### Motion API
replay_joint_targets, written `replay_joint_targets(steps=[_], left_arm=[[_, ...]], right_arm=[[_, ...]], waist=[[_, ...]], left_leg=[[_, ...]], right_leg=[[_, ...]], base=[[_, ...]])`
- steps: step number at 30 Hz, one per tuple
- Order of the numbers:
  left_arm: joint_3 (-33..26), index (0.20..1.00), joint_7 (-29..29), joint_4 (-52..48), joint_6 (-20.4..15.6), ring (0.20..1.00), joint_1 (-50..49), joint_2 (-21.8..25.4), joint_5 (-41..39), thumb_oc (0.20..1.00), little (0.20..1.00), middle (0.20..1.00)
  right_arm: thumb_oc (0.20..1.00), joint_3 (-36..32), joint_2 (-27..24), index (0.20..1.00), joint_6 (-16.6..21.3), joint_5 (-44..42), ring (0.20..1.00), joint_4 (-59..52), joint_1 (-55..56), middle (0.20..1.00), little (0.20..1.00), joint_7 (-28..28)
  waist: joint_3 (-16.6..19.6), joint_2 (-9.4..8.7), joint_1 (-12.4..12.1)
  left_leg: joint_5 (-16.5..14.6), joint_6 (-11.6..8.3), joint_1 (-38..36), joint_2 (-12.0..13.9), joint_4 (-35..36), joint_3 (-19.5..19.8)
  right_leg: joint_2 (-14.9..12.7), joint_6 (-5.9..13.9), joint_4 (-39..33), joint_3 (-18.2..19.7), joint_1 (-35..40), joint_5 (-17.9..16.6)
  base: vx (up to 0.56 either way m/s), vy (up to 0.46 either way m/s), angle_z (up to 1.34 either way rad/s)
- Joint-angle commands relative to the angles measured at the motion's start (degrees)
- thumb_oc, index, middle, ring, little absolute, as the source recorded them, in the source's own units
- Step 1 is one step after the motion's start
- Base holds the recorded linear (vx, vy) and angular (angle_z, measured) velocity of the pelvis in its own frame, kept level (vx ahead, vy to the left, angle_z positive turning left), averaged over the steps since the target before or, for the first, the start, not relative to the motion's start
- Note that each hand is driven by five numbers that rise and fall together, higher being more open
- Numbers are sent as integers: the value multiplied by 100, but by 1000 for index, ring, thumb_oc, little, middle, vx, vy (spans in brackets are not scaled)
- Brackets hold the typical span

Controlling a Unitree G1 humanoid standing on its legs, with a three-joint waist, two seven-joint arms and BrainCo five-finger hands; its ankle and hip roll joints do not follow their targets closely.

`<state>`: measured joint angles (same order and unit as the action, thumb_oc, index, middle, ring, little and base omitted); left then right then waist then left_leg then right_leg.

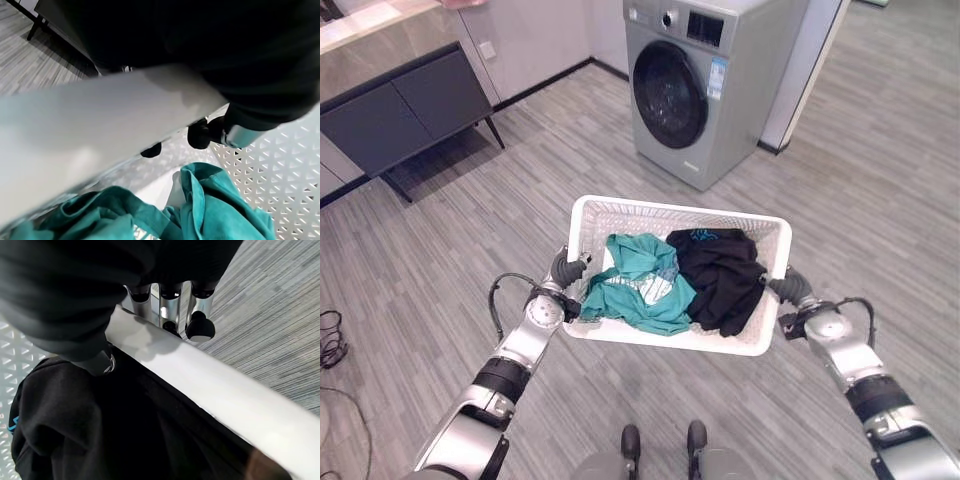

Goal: Grab the laundry basket,head to the washer,open it,put in the laundry and shut it.

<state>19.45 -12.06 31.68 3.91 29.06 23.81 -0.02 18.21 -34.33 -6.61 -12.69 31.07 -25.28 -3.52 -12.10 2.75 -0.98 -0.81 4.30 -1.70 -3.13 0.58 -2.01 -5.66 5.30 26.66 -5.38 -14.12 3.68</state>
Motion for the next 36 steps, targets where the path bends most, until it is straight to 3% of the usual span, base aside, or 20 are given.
replay_joint_targets(steps=[1, 2, 4, 6, 8, 11, 14, 15, 16, 18, 19, 20, 21, 22, 25, 26, 31, 33, 35, 36], left_arm=[[-195, 200, -162, -11, -290, 200, 324, 620, -188, 200, 200, 200], [-157, 200, -194, 176, -302, 200, 529, 628, -189, 200, 200, 200], [-142, 200, -198, 235, -299, 200, 602, 596, -199, 200, 200, 200], [-99, 200, -174, 333, -287, 200, 698, 538, -149, 200, 200, 200], [-90, 200, -147, 425, -270, 200, 694, 507, -115, 200, 200, 200], [-51, 200, -95, 467, -284, 200, 692, 479, -73, 200, 200, 200], [-51, 200, -95, 467, -284, 200, 692, 478, -73, 200, 200, 200], [-27, 200, -37, 524, -279, 200, 648, 384, -131, 200, 200, 200], [-9, 200, -79, 597, -283, 200, 704, 362, -357, 200, 200, 200], [-5, 200, -64, 579, -254, 200, 678, 354, -383, 200, 200, 200], [-6, 200, -66, 569, -253, 200, 700, 316, -414, 200, 200, 200], [0, 200, -66, 571, -253, 200, 706, 318, -415, 200, 200, 200], [-11, 200, -44, 530, -245, 200, 718, 285, -413, 200, 200, 200], [-38, 200, -27, 522, -248, 200, 695, 287, -415, 200, 200, 200], [-76, 200, -31, 434, -276, 200, 609, 380, -414, 200, 200, 200], [-109, 200, -52, 433, -298, 200, 538, 474, -421, 200, 200, 200], [-174, 200, -118, 371, -322, 200, 395, 559, -441, 200, 200, 200], [-279, 200, -115, 298, -367, 200, 255, 655, -431, 200, 200, 200], [-333, 200, -162, 276, -399, 200, 215, 693, -419, 200, 200, 200], [-370, 200, -163, 247, -412, 200, 144, 746, -433, 200, 200, 200]], right_arm=[[200, -314, -126, 200, 343, -313, 200, 110, -486, 200, 200, -148], [200, -330, -314, 200, 379, -392, 200, 79, -495, 200, 200, -201], [200, -394, -373, 200, 387, -423, 200, 37, -417, 200, 200, -196], [200, -570, -487, 200, 367, -395, 200, -150, -168, 200, 200, -188], [200, -777, -619, 200, 384, -403, 200, -220, 41, 200, 200, -192], [200, -1036, -796, 200, 402, -400, 200, -350, 360, 200, 200, -190], [200, -1037, -796, 200, 402, -400, 200, -352, 361, 200, 200, -190], [200, -1137, -920, 200, 337, -368, 200, -394, 517, 200, 200, -168], [200, -1267, -942, 200, 453, -569, 200, -698, 719, 200, 200, -346], [200, -1295, -951, 200, 456, -585, 200, -794, 822, 200, 200, -370], [200, -1315, -952, 200, 479, -599, 200, -843, 825, 200, 200, -395], [200, -1324, -949, 200, 477, -599, 200, -846, 829, 200, 200, -395], [200, -1353, -925, 200, 471, -566, 200, -955, 870, 200, 200, -407], [200, -1410, -909, 200, 473, -544, 200, -1006, 920, 200, 200, -394], [200, -1507, -883, 200, 538, -481, 200, -1154, 984, 200, 200, -367], [200, -1551, -879, 200, 580, -494, 200, -1183, 989, 200, 200, -372], [200, -1586, -841, 200, 621, -494, 200, -1175, 1009, 200, 200, -409], [200, -1463, -690, 200, 561, -459, 200, -1112, 849, 200, 200, -354], [200, -1369, -603, 200, 581, -453, 200, -1150, 781, 200, 200, -328], [200, -1315, -491, 200, 563, -459, 200, -1192, 770, 200, 200, -315]], waist=[[370, -293, 124], [348, -346, 390], [334, -356, 507], [368, -324, 705], [465, -331, 826], [626, -337, 960], [624, -336, 962], [761, -292, 1079], [662, -506, 1034], [625, -587, 944], [594, -660, 888], [610, -680, 885], [539, -665, 766], [540, -661, 718], [572, -668, 481], [590, -595, 345], [563, -585, 176], [657, -402, 25], [681, -406, -30], [710, -421, -79]], left_leg=[[-746, -160, -50, 30, -613, 275], [-868, -193, -490, -185, -483, 597], [-952, -214, -684, -229, -454, 748], [-1129, -276, -1049, -215, -428, 1013], [-1236, -371, -1421, -211, -456, 1153], [-1305, -482, -1720, -119, -663, 1196], [-1306, -482, -1723, -117, -663, 1199], [-785, -820, -1612, 27, -1246, 1019], [850, -1090, 43, 705, -5357, 268], [696, -860, 590, 971, -5547, 102], [448, -771, 965, 1094, -5454, -19], [466, -754, 988, 1074, -5445, -35], [300, -755, 1379, 1382, -4631, -160], [351, -802, 1442, 1540, -3973, -206], [701, -921, 1365, 1702, -1316, -199], [975, -1066, 1405, 1680, -468, 132], [1145, -1244, 1575, 1580, 130, 640], [1203, -1273, 1479, 1523, -18, 912], [1043, -1232, 1486, 1389, -299, 932], [844, -1148, 1533, 1170, -606, 930]], right_leg=[[282, 244, -872, 296, 213, -195], [627, 243, -1630, 476, -186, -486], [670, 257, -1982, 492, -334, -662], [713, 313, -2495, 298, -510, -940], [666, 345, -2835, -194, -525, -1179], [559, 229, -2712, -515, -397, -1230], [559, 229, -2714, -518, -392, -1230], [617, 59, -2540, -483, -68, -1247], [768, -584, -2288, -177, 695, -696], [804, -678, -2332, 26, 1005, -546], [723, -657, -2397, 55, 1180, -472], [699, -651, -2405, 61, 1159, -487], [672, -565, -2461, 113, 1433, -311], [670, -523, -2471, 150, 1529, -222], [589, -369, -2565, 297, 1953, 49], [640, -343, -2499, 459, 2160, 269], [589, -332, -2313, 760, 2505, 610], [467, -205, -2177, 1021, 2616, 724], [265, -112, -2081, 1073, 2641, 724], [44, 15, -1954, 1156, 2611, 507]], base=[[512, 69, 20], [514, 76, 48], [444, 31, 92], [522, -20, 82], [549, -70, 75], [327, -72, 84], [182, -52, 64], [1000, -410, 5], [1108, -473, 23], [632, -262, 95], [241, -49, 40], [350, 24, -60], [352, 92, -92], [484, 145, -93], [498, 246, -107], [451, 224, -34], [371, 198, -38], [486, 472, -126], [250, 296, -108], [309, 328, -68]])
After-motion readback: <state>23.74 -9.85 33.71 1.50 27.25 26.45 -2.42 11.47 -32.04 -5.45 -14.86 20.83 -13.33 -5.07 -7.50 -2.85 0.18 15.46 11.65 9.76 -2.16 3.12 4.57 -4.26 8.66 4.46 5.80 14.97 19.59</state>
